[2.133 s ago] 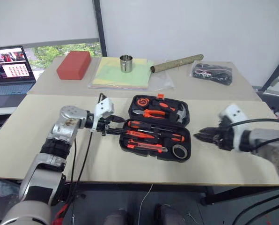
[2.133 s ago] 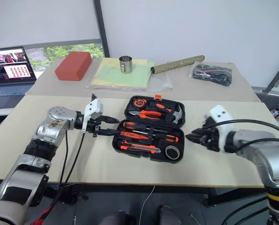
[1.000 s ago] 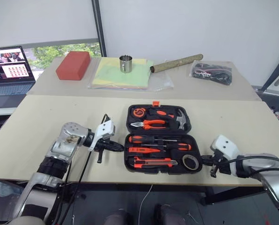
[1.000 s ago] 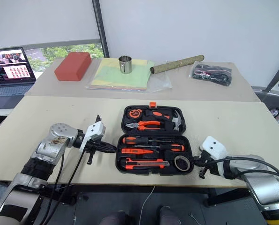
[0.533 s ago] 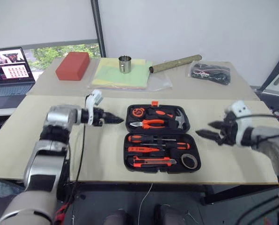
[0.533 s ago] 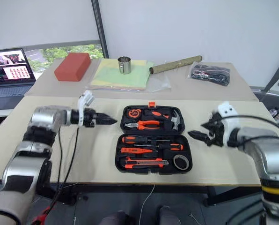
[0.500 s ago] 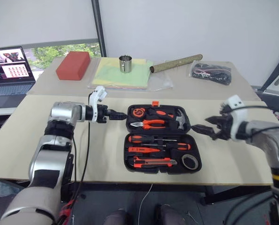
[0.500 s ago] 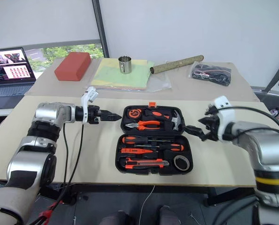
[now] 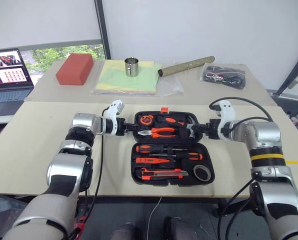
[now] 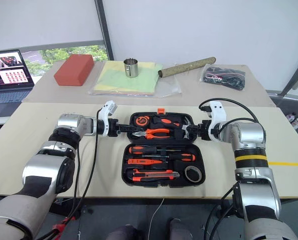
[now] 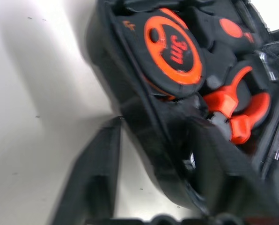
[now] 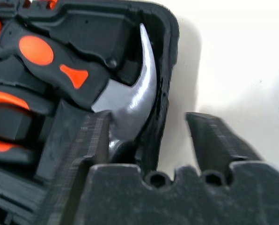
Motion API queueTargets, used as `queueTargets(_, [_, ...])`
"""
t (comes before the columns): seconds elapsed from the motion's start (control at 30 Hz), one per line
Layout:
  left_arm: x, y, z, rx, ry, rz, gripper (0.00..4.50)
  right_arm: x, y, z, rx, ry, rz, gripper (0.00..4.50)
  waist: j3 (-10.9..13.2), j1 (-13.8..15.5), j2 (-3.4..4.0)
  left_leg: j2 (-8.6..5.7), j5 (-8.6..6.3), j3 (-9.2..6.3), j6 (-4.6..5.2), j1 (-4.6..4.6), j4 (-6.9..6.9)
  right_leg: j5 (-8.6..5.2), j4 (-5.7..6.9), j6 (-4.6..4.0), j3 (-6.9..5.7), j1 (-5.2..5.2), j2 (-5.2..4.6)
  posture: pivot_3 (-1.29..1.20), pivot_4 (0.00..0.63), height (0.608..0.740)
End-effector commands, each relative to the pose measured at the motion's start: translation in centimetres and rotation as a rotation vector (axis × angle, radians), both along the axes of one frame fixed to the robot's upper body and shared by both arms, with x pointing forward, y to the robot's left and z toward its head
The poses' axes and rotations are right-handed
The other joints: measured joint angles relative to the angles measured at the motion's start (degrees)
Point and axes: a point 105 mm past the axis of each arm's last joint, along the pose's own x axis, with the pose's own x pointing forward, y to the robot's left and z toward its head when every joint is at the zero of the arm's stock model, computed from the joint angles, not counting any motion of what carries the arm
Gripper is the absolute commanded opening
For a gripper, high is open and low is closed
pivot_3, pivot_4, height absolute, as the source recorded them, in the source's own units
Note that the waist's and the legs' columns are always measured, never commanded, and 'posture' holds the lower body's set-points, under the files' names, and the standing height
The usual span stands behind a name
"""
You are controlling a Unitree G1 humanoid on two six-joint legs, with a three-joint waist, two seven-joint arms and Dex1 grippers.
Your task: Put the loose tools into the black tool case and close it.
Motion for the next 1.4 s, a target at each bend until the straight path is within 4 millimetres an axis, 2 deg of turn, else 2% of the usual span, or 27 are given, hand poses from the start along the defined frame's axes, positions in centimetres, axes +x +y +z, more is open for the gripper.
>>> queueTargets(0.03, [0.0,-0.6,-0.1,-0.012,0.012,-0.007,0.41,0.3,0.2,0.9,0.013,-0.036,0.004,1.01,-0.01,0.01,0.01,0.00,0.01,0.01,-0.02,0.04,0.00,0.00,0.01,0.00,-0.01,0.04,-0.05,0.00,0.150,0.740])
queueTargets(0.07, [0.0,-0.6,-0.1,-0.014,0.012,-0.008,0.11,0.3,0.2,0.9,0.013,-0.037,0.004,0.69,-0.01,-0.01,0.01,-0.01,0.03,0.01,-0.05,0.10,0.00,0.00,-0.01,0.00,-0.01,0.08,-0.10,0.00,0.150,0.740])
queueTargets(0.13, [-0.1,-0.7,-0.1,-0.019,0.012,-0.008,0.00,0.3,0.3,0.9,0.007,-0.043,0.008,0.05,-0.01,-0.09,0.01,-0.02,0.05,0.04,-0.10,0.16,0.00,0.00,-0.05,0.01,0.04,0.08,-0.15,0.00,0.150,0.740])
queueTargets(0.23, [-0.1,-1.0,0.2,-0.042,-0.010,-0.025,0.00,0.3,0.5,1.4,0.001,-0.088,0.022,0.05,-0.01,-0.09,0.01,-0.01,0.10,0.04,-0.19,0.22,0.00,0.00,-0.02,0.00,0.09,0.08,-0.17,0.00,0.150,0.740])
queueTargets(0.33, [0.1,-1.6,1.6,-0.078,-0.104,-0.063,0.00,0.4,0.7,3.1,-0.054,-0.211,0.053,0.05,-0.01,-0.10,0.01,-0.02,0.10,0.06,-0.20,0.22,0.00,0.00,0.04,-0.01,0.11,0.07,-0.17,0.00,0.150,0.740])
queueTargets(0.43, [0.4,-2.2,4.2,-0.058,-0.354,-0.111,0.00,0.3,0.5,5.8,-0.135,-0.407,0.045,0.05,0.00,-0.09,0.02,-0.05,0.10,0.10,-0.21,0.20,0.00,0.00,0.40,-0.01,0.15,-0.02,-0.21,0.00,0.150,0.740])
queueTargets(0.53, [-0.3,-3.0,7.3,-0.091,-0.611,-0.145,0.00,-0.5,0.6,8.8,-0.186,-0.605,0.052,0.05,0.06,-0.07,0.08,-0.11,0.03,0.21,-0.39,0.12,0.00,0.00,0.51,-0.02,0.28,-0.20,-0.31,0.00,0.150,0.740])
queueTargets(0.63, [-1.5,-3.2,9.0,-0.107,-0.773,-0.164,0.00,-1.6,1.0,9.5,-0.287,-0.723,0.088,0.05,0.15,-0.06,0.20,-0.11,0.05,0.24,-0.38,0.04,-0.01,0.01,0.47,-0.03,0.28,-0.27,-0.29,0.00,0.150,0.740])
queueTargets(0.73, [-2.5,-3.1,8.9,-0.048,-0.876,-0.189,0.00,-2.8,1.4,9.6,-0.342,-0.809,0.111,0.05,0.16,-0.20,0.21,-0.07,0.13,0.31,-0.23,0.04,-0.13,-0.01,0.34,-0.05,0.29,-0.28,-0.19,0.00,0.150,0.740])
queueTargets(0.87, [-4.0,-3.0,7.2,0.088,-1.013,-0.245,0.00,-4.7,1.7,8.4,-0.462,-0.909,0.160,0.05,0.15,-0.17,0.21,-0.01,0.14,0.47,-0.25,0.28,-0.60,-0.08,0.21,-0.16,0.38,-0.27,-0.07,0.00,0.150,0.740])
queueTargets(1.0, [-4.7,-2.3,5.2,0.148,-1.038,-0.223,0.00,-6.3,1.7,6.0,-0.521,-0.916,0.212,0.05,0.15,-0.14,0.21,0.08,0.15,0.52,-0.26,0.28,-0.70,-0.09,-0.01,-0.17,0.37,-0.24,0.06,0.00,0.150,0.740])
queueTargets(1.1, [-5.4,-1.5,4.4,0.114,-0.989,-0.181,0.00,-8.1,1.5,4.7,-0.548,-0.919,0.268,0.05,0.15,-0.10,0.22,0.13,0.15,0.53,-0.26,0.34,-0.71,-0.09,-0.18,-0.16,0.40,-0.16,0.08,0.00,0.150,0.740])
queueTargets(1.2, [-6.9,-0.1,5.2,0.046,-0.913,-0.173,0.95,-10.2,0.6,4.9,-0.489,-0.874,0.290,1.00,0.14,-0.11,0.20,0.19,0.16,0.54,-0.26,0.38,-0.69,-0.09,-0.24,-0.16,0.46,-0.12,0.11,0.00,0.150,0.740])
queueTargets(1.3, [-8.7,2.4,6.1,0.016,-0.790,-0.196,2.13,-12.5,-1.0,6.8,-0.448,-0.839,0.306,2.02,0.16,-0.32,0.21,0.34,0.16,0.56,-0.26,0.44,-0.65,-0.10,-0.21,-0.16,0.57,-0.14,0.14,0.00,0.150,0.740])
queueTargets(1.4, [-10.3,4.8,5.0,0.031,-0.602,-0.247,3.20,-15.0,-1.5,6.4,-0.422,-0.732,0.392,3.05,0.16,-0.11,0.19,0.44,0.19,0.57,-0.31,0.59,-0.64,-0.17,-0.15,-0.03,0.66,-0.08,0.12,0.00,0.150,0.740])
